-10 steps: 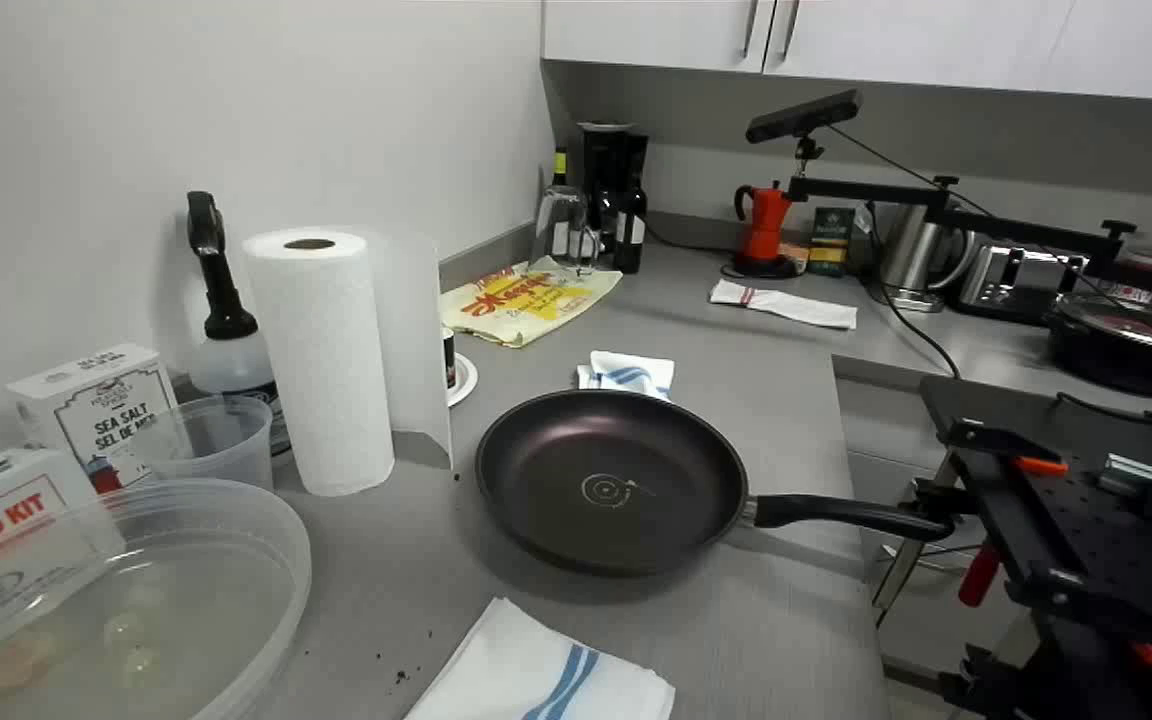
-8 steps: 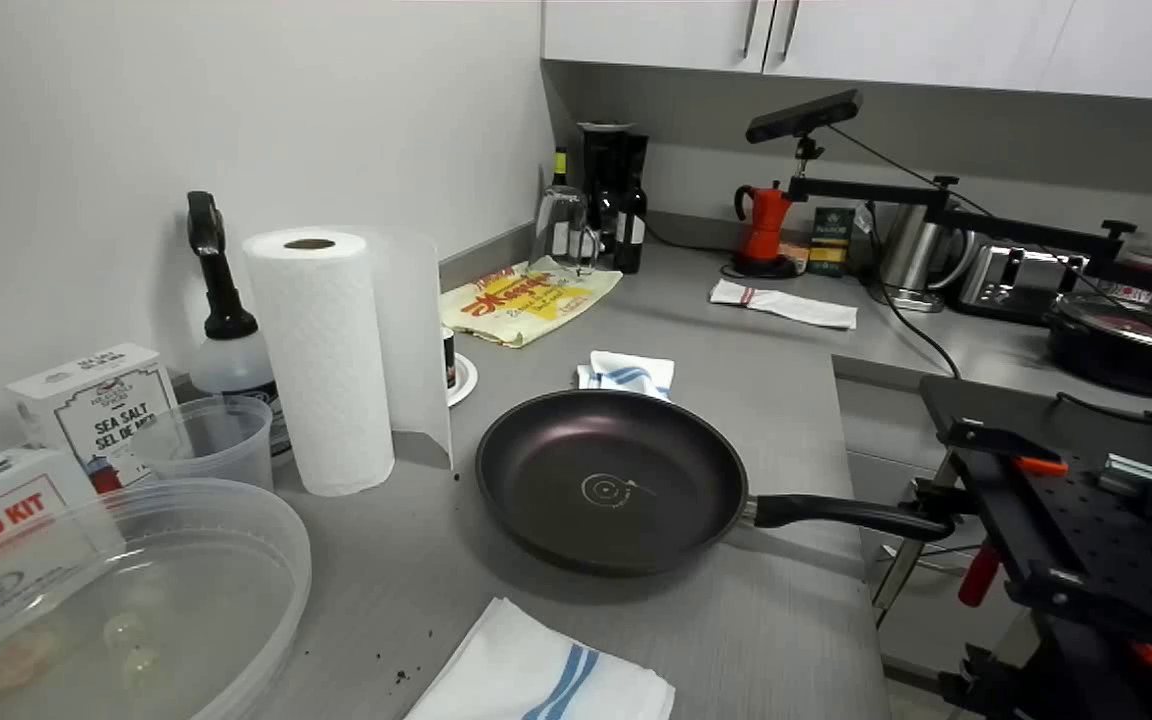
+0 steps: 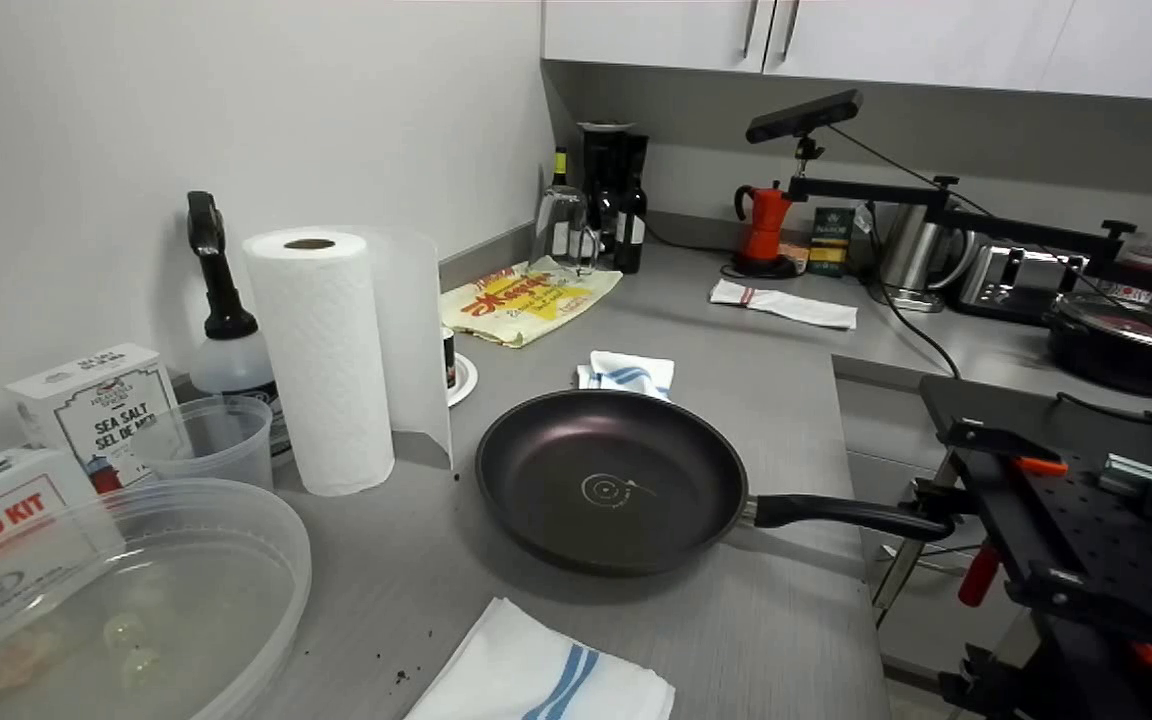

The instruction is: Use the towel to wipe the pan

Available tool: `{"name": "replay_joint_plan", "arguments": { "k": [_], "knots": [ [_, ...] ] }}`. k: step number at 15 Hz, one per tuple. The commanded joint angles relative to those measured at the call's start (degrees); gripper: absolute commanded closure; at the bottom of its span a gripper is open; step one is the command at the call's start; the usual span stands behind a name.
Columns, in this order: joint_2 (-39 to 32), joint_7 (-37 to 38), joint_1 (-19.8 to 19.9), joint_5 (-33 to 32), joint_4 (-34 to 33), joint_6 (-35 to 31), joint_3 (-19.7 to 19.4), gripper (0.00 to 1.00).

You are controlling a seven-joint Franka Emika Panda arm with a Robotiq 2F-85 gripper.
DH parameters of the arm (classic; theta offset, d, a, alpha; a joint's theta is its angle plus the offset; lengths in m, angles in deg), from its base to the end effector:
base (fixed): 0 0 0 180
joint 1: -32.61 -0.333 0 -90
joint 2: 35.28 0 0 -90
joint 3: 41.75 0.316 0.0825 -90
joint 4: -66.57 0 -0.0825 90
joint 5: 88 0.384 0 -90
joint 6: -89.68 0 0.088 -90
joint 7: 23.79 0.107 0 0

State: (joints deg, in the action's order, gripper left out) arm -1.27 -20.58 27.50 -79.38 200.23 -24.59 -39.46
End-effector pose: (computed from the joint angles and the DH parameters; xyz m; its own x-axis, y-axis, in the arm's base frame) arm 0.3916 0.0629 0.5770 0.9704 0.0070 0.2414 0.0417 -0.9894 -0.1394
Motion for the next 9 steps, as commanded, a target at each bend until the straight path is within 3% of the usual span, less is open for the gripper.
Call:
{"name": "replay_joint_plan", "arguments": {
  "k": [1,3,9],
  "knots": [
    [-1.06,0.32,0.76,-0.16,0.52,-1.7,0.74,0.0],
    [-2.95,-0.05,0.11,0.91,0.68,0.42,0.47,0.0],
    [-9.49,-0.07,-1.99,1.96,4.4,-2.95,2.55,0.0]
  ]
}}
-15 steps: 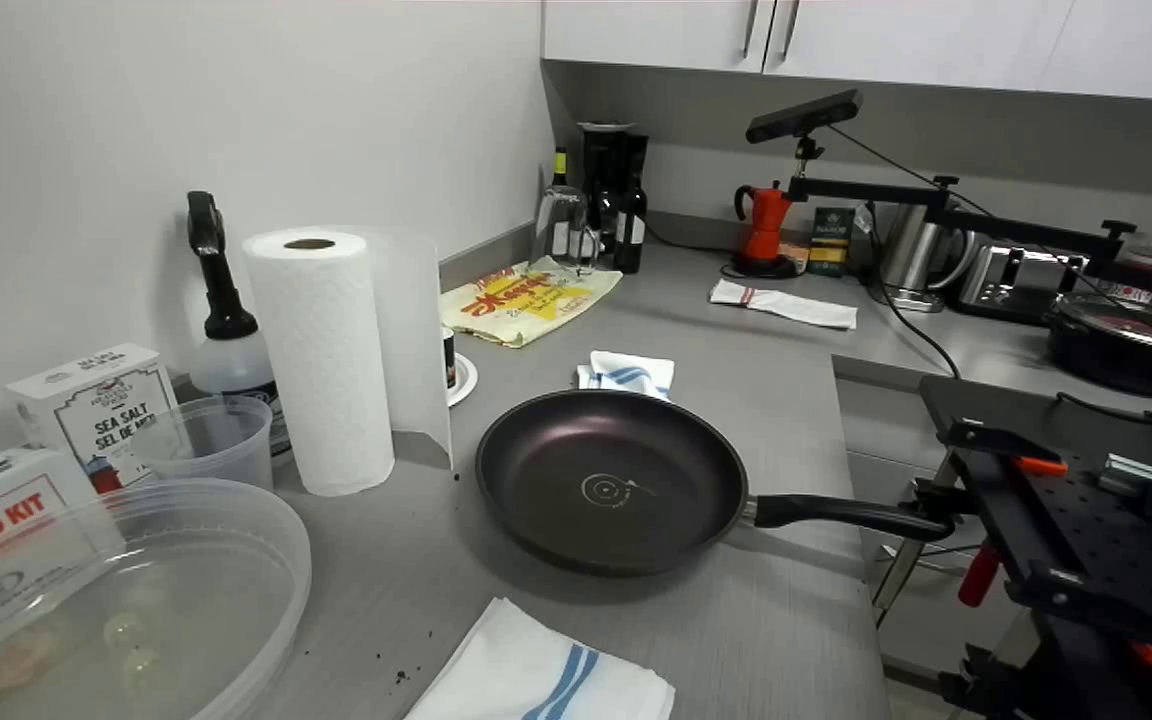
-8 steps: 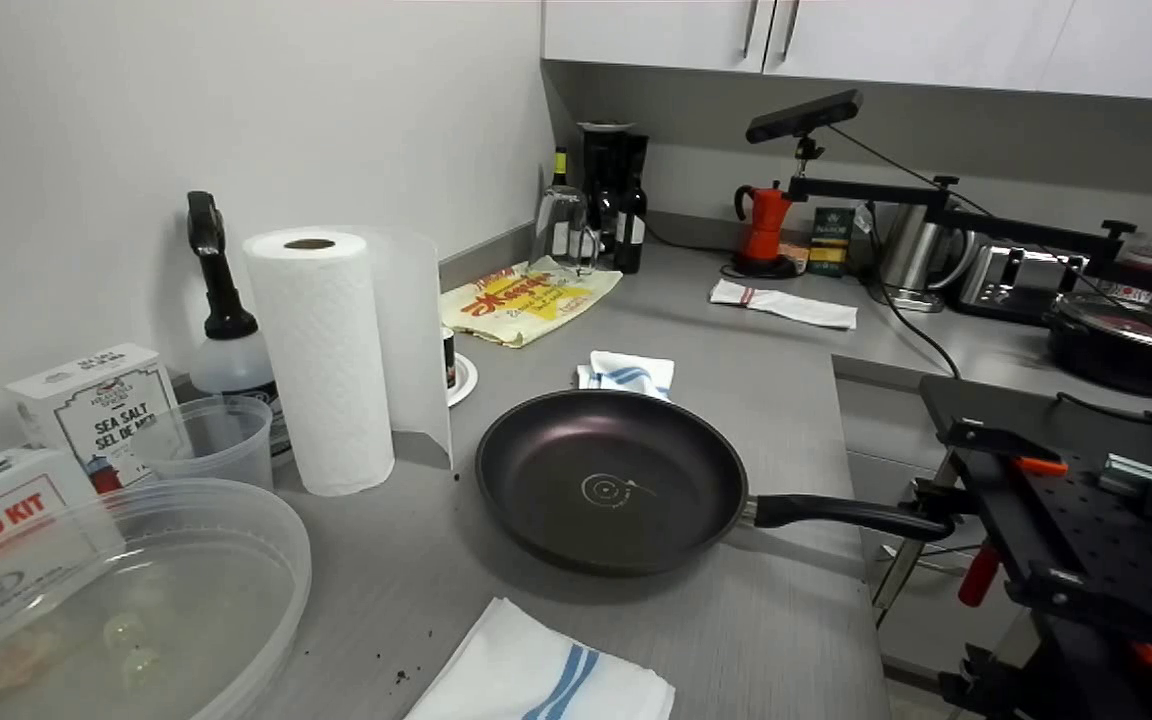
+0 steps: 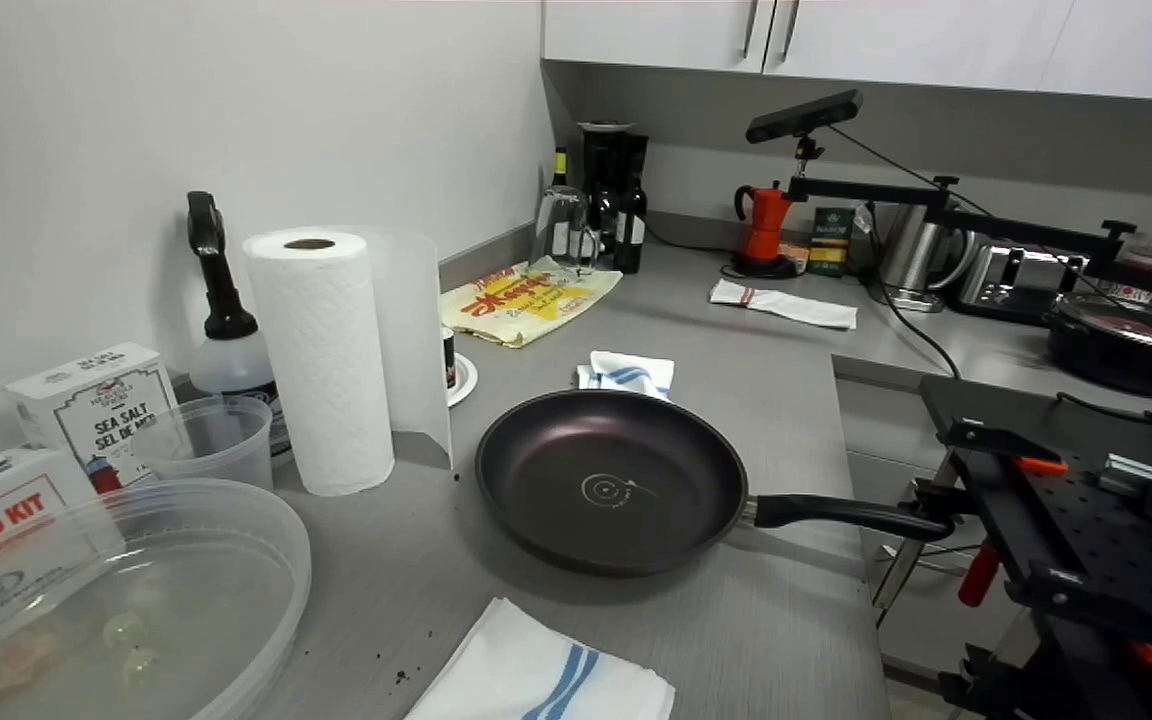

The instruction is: Use the towel to wipe the pan

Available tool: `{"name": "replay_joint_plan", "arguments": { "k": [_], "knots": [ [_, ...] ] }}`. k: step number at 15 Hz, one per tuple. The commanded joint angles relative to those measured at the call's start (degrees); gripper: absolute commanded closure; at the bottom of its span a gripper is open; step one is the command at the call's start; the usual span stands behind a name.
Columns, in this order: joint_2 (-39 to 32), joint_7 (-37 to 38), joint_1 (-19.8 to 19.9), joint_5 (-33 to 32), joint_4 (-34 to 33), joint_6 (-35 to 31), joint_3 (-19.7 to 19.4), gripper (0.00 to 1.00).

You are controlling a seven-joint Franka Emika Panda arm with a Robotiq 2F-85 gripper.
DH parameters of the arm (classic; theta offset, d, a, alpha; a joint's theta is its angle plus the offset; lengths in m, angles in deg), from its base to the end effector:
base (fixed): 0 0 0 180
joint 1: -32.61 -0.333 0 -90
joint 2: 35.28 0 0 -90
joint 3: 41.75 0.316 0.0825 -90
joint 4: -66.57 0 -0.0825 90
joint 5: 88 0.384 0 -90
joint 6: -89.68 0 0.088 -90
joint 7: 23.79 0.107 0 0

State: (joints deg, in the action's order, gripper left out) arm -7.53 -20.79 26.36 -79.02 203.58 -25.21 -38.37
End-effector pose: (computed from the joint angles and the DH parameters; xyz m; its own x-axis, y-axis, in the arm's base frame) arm 0.4064 0.0804 0.5045 0.9951 0.0455 0.0879 0.0563 -0.9906 -0.1249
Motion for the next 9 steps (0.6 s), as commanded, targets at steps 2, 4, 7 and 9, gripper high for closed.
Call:
{"name": "replay_joint_plan", "arguments": {
  "k": [2,4,7,9],
  "knots": [
    [-6.07,0.89,-1.71,2.11,2.61,-5.56,2.84,0.0],
    [-8.89,3.07,-2.31,2.93,4.13,-10.15,4.35,0.0],
    [-14.19,8.19,-2.7,2.64,5.72,-16.49,6.77,0.0],
    [-17.75,11.22,-2.65,1.32,7.12,-22.36,8.08,0.0]
  ]
}}
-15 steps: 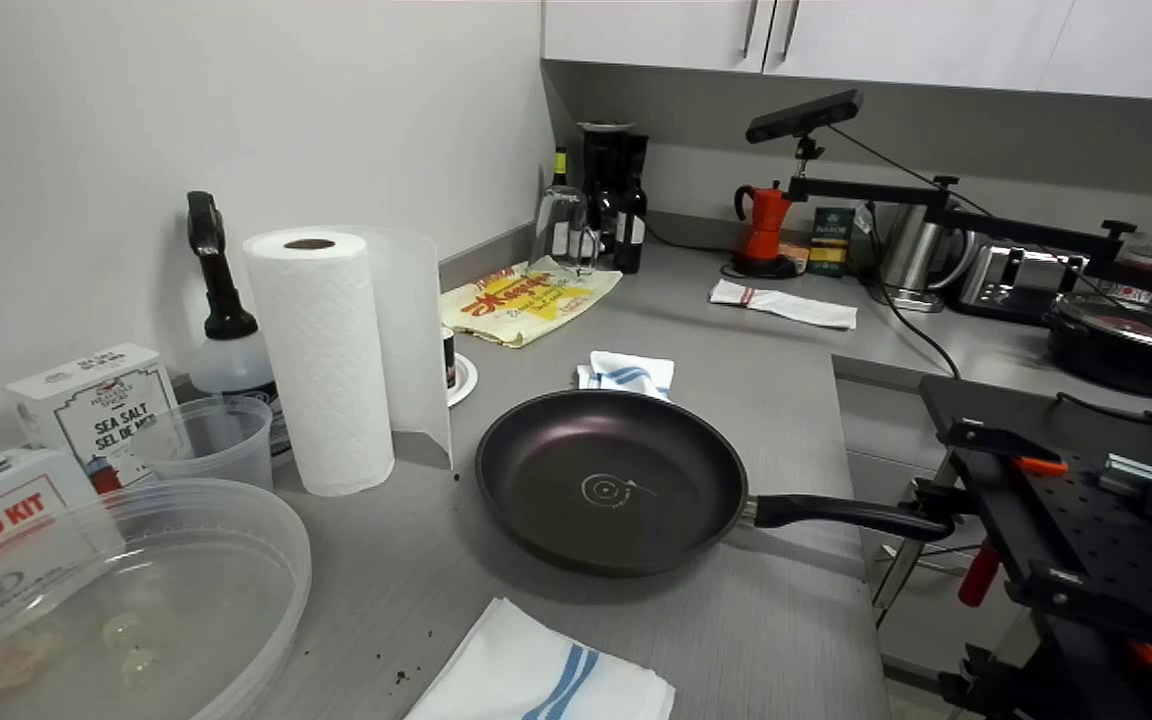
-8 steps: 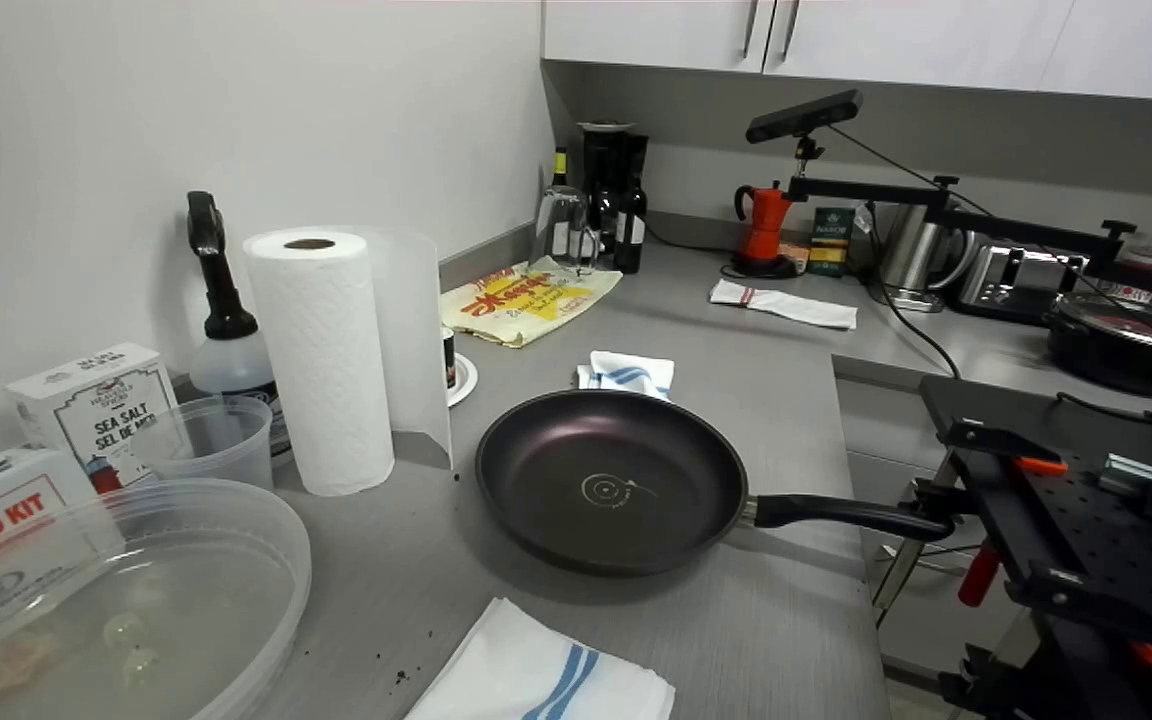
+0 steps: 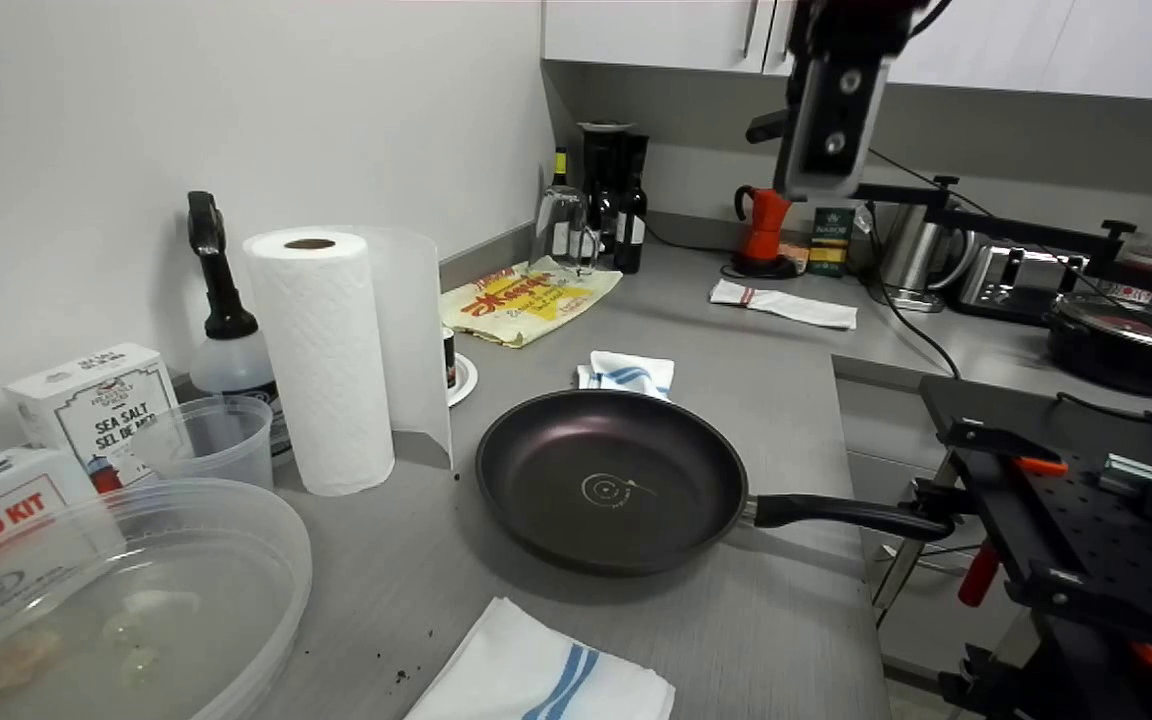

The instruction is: Use the towel to wipe the pan

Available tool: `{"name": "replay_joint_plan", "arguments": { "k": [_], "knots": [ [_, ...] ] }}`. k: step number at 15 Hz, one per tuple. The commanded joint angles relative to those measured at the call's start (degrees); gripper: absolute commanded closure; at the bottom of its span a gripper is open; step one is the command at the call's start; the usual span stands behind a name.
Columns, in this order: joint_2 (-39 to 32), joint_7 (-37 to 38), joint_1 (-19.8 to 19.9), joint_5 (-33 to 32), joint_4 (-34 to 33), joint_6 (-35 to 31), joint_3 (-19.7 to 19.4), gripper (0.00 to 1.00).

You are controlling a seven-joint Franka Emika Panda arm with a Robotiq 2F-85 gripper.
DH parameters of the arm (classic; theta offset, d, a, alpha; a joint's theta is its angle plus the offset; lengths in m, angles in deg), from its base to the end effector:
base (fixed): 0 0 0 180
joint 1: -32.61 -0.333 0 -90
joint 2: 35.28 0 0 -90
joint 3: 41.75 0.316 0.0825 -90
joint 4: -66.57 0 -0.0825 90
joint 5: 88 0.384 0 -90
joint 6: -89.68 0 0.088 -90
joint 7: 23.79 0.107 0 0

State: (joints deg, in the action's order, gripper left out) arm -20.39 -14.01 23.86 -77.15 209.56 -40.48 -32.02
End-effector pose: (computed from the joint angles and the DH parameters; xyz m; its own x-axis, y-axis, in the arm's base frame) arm 0.4196 0.1449 0.3823 0.9996 0.0266 0.0103 0.0275 -0.9937 -0.1083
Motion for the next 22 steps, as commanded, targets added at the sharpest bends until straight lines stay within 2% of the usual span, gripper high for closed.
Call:
{"name": "replay_joint_plan", "arguments": {
  "k": [1,6,8,15,22],
  "knots": [
    [-7.07,5.93,-0.01,-1.43,1.71,-10.43,2.27,0.0],
    [-18.26,15.11,-0.12,-8.23,1.33,-21.6,2.32,0.0],
    [-22.34,15.69,-0.95,-9.77,0.5,-24.47,1.5,0.0],
    [-35.12,4.99,-1.91,-6.23,-4.46,-31.11,2.16,0.0],
    [-47.45,-8.18,1.89,-6.7,-14.05,-31.32,3.66,0.0]
  ]
}}
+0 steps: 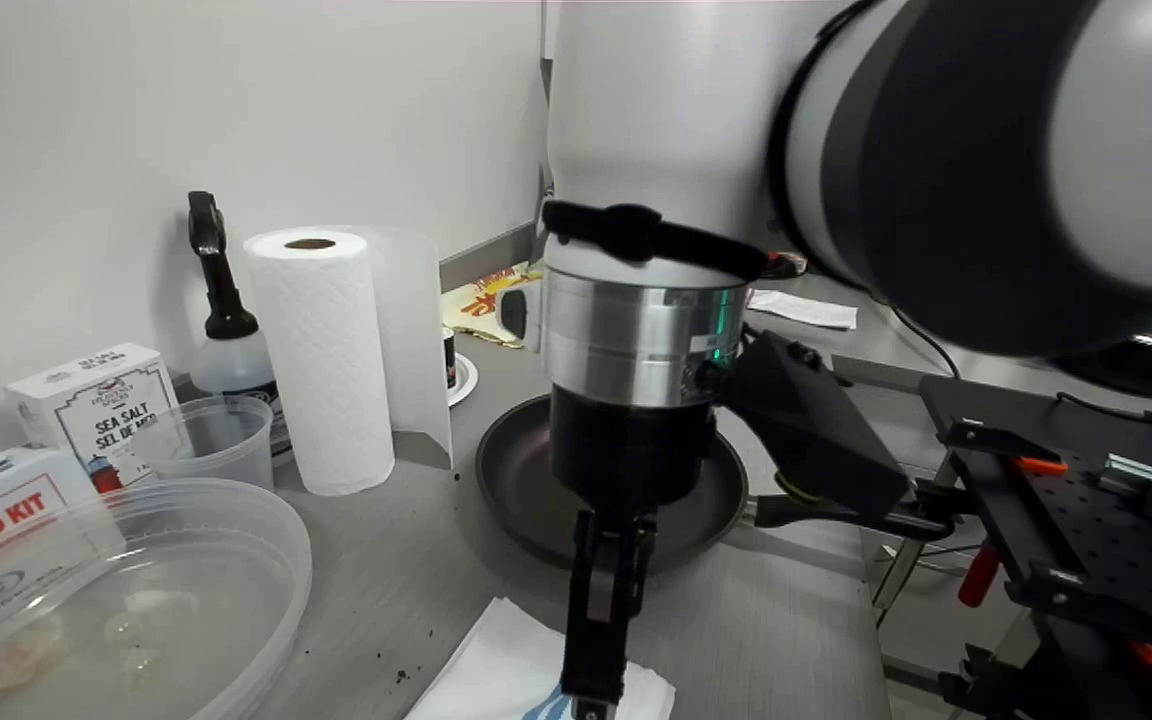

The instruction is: Use the towel to wipe the pan

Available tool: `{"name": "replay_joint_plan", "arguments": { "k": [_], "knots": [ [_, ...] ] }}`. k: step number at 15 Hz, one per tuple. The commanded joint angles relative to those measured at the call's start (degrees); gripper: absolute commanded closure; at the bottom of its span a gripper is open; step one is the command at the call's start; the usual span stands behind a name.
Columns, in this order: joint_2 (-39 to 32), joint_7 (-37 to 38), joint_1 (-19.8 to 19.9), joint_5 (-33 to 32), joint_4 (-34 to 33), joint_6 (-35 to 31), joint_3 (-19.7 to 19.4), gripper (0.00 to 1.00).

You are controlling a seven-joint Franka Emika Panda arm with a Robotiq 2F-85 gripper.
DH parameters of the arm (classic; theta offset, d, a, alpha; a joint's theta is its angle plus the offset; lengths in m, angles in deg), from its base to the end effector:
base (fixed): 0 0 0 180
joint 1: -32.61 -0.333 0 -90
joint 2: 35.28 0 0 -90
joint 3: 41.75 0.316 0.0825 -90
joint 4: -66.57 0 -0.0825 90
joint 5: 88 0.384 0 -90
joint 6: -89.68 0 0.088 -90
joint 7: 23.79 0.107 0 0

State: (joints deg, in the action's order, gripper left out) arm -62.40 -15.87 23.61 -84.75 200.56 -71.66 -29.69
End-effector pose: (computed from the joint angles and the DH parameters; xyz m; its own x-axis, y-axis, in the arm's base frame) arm 0.4746 0.1873 0.1386 0.9883 0.1524 -0.0084 0.1504 -0.9821 -0.1138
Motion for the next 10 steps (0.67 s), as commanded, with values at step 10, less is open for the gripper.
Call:
{"name": "replay_joint_plan", "arguments": {
  "k": [10],
  "knots": [
    [-13.97,-17.48,5.61,-1.34,-11.37,-1.03,1.4,0.0]
  ]
}}
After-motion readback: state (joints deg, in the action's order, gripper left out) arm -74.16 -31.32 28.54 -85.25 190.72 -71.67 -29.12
